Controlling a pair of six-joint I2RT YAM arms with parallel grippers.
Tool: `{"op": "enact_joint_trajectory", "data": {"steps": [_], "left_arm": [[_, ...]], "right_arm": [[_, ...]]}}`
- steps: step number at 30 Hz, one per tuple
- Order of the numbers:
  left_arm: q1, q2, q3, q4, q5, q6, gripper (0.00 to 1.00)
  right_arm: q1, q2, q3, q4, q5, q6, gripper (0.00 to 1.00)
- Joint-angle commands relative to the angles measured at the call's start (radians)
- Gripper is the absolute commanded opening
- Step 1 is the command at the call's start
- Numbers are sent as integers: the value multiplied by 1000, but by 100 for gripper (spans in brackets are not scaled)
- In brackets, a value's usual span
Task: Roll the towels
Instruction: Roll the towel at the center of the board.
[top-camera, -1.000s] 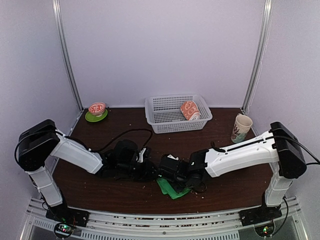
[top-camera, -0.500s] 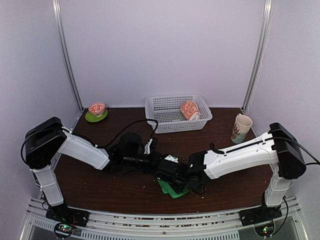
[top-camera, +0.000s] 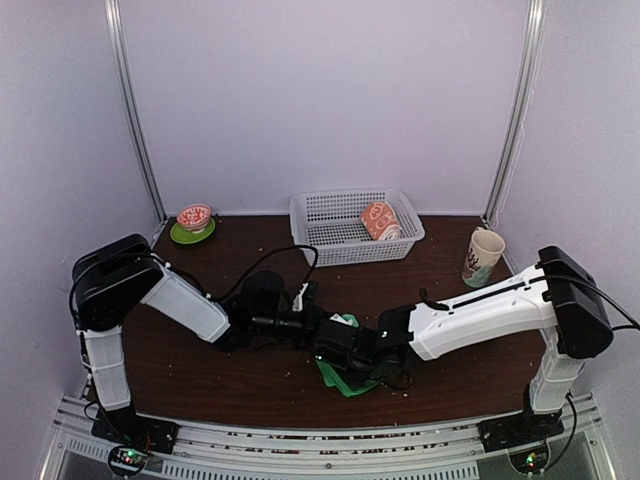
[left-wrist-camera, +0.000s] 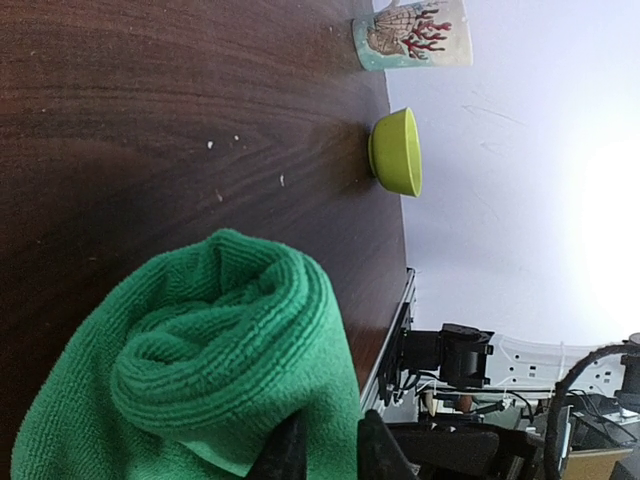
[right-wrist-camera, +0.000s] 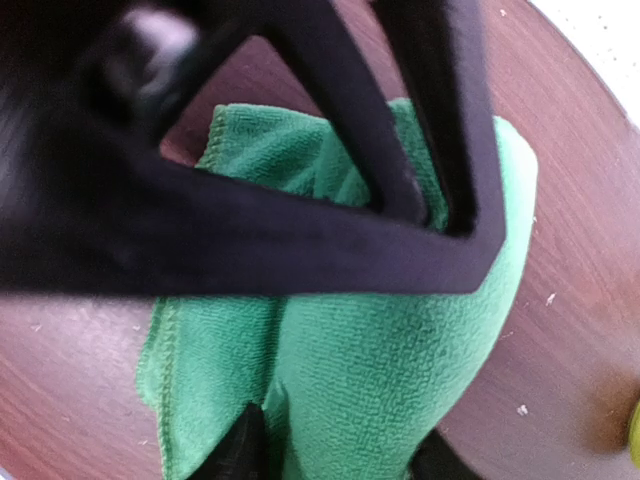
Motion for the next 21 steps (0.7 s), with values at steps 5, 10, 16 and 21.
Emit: {"op": "enact_joint_trajectory", "data": {"steps": [5, 10, 16, 21], "left_arm": [[24, 48, -25, 62, 12, -1, 19], [24, 59, -28, 45, 1, 11, 18], [24, 55, -48, 18, -23, 30, 17], [24, 56, -50, 1, -26, 35, 17]], "right_arm": [[2, -102, -40, 60, -115, 1, 56], [-20, -172, -45, 70, -160, 29, 59], [-113, -294, -103, 147, -288, 119, 60], [-218, -353, -248, 228, -342, 204, 58]]}}
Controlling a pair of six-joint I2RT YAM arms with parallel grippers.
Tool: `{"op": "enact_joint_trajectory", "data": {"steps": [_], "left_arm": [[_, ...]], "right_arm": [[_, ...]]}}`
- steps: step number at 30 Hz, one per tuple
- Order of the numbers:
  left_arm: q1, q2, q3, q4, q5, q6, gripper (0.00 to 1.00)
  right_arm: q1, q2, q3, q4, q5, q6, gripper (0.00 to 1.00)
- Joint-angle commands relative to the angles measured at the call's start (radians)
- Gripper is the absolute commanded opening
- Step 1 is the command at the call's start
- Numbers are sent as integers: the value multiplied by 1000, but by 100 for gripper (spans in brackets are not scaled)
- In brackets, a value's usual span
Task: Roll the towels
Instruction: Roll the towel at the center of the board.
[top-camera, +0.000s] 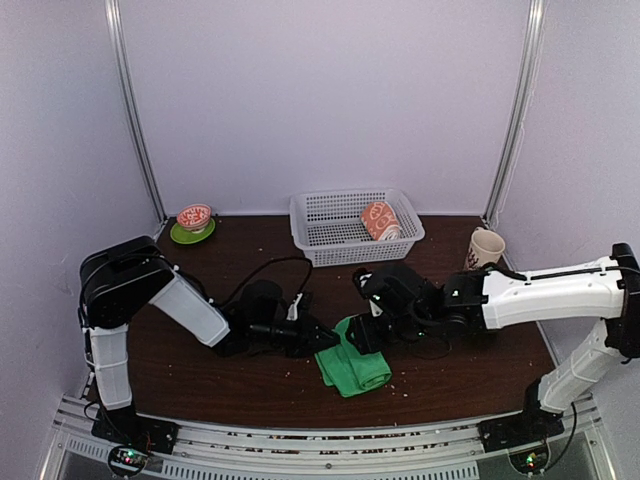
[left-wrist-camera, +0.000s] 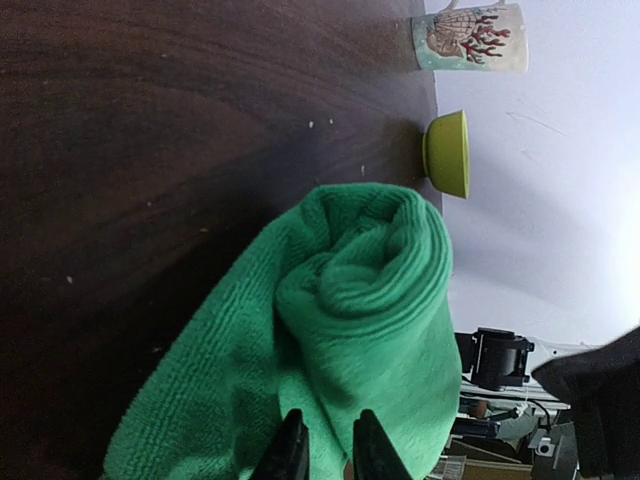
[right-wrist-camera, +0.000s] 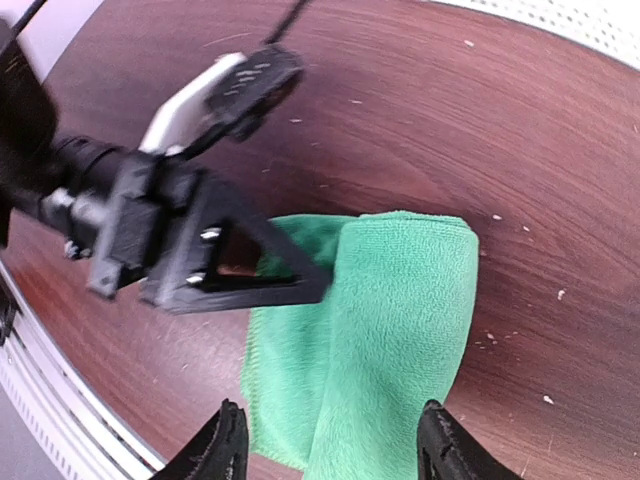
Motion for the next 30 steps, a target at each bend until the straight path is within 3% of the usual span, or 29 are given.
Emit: {"op": "enact_joint_trajectory", "data": {"steps": [1, 6, 11, 17, 25, 30], "left_arm": [[6, 9, -9, -7, -19, 30, 17], [6, 10, -8, -12, -21, 35, 17], [6, 7, -12, -10, -20, 34, 17], [6, -27, -24, -10, -18, 29, 17], [0, -144, 5, -78, -24, 47, 17], [-11, -146, 86, -161, -18, 102, 17]], "right_arm": [[-81, -31, -131, 84, -75, 100, 57], [-132, -32, -239, 222, -201, 137, 58], [-142, 23, -248, 226, -206, 123, 55], [-140, 61, -213, 179, -166, 92, 49], [-48, 137, -97, 13, 6, 76, 49], [-9, 161, -79, 10, 49, 98, 51]]}}
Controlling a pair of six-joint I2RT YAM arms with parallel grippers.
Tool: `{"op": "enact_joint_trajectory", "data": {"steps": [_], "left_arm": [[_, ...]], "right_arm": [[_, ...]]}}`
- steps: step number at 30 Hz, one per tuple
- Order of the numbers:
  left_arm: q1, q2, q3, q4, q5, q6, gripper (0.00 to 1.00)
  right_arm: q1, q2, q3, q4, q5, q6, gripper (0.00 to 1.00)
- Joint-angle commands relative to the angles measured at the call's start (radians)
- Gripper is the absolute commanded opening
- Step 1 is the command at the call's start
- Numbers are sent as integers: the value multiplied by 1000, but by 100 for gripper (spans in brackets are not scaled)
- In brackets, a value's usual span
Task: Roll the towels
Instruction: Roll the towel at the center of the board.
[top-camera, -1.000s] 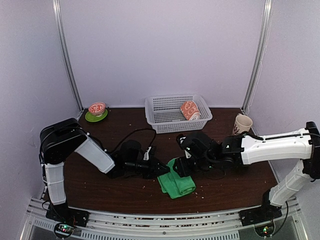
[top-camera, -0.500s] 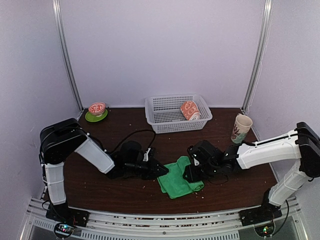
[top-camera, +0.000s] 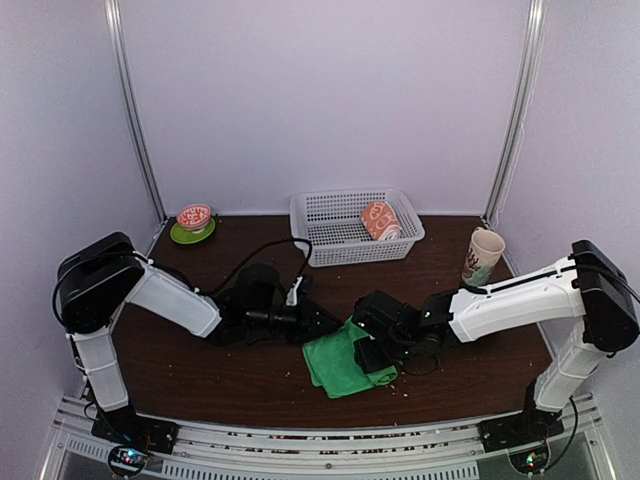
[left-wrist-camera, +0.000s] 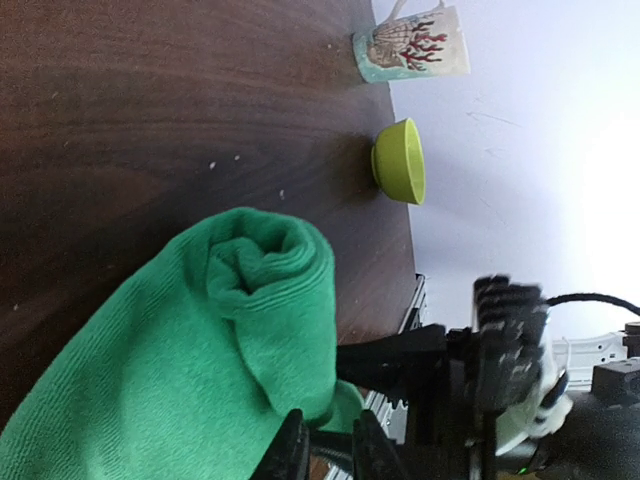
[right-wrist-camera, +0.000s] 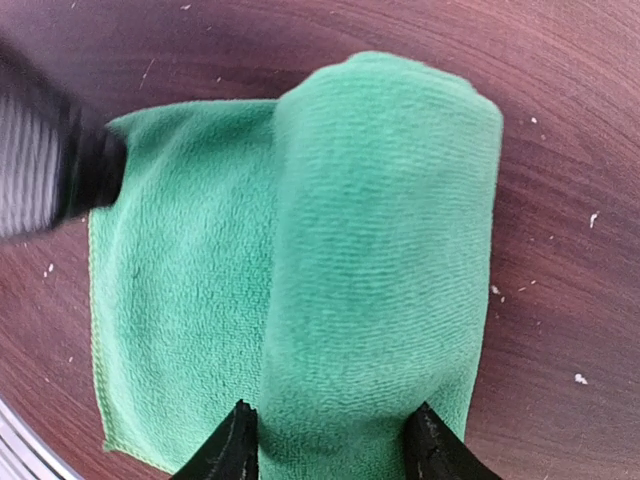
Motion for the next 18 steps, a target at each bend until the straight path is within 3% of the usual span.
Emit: {"op": "enact_joint_trajectory", "data": {"steps": [1, 18], "left_arm": [[-10, -8, 77, -52, 3, 62, 17], [-18, 180, 265, -81, 158, 52, 18]], "right_arm": [[27, 14, 15, -36, 72, 16, 51], [43, 29, 33, -22, 73, -39, 52]]}}
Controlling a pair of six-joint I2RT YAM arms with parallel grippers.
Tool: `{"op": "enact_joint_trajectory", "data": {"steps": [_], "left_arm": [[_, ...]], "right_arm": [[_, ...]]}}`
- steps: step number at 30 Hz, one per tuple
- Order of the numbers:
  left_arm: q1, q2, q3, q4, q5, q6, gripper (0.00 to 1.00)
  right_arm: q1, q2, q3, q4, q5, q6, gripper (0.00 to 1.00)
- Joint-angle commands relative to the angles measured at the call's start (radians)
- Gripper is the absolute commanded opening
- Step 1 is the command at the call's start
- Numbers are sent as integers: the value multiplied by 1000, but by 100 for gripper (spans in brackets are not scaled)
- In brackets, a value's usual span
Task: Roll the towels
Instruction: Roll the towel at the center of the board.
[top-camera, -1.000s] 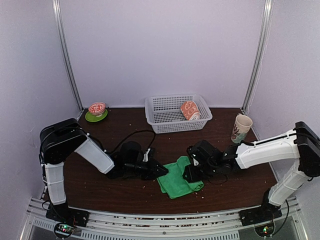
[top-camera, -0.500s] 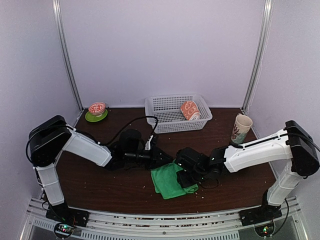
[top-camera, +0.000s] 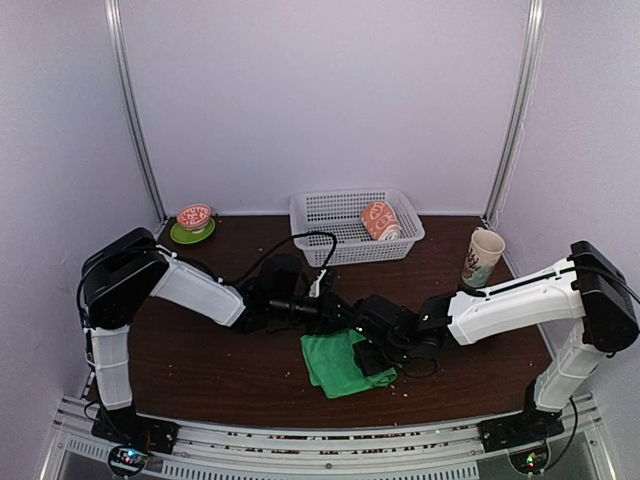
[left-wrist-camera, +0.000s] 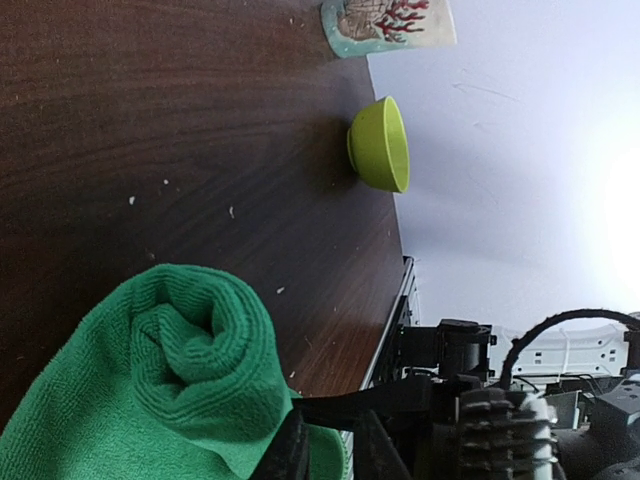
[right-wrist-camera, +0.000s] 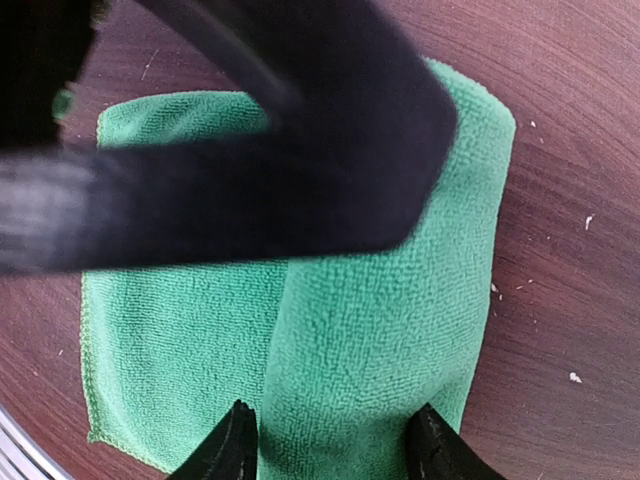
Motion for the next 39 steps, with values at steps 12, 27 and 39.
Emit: {"op": "enact_joint_trajectory", "data": {"steps": [12, 27, 39], "left_arm": [[13, 76, 29, -99, 8, 62, 15], [20, 75, -38, -109, -38, 94, 15], [20, 75, -69, -104, -53, 95, 14]], "right_arm": [[14, -90, 48, -86, 13, -46, 61], [-169, -226, -282, 312, -312, 80, 61], [-183, -85, -275, 443, -443, 97, 50]]}}
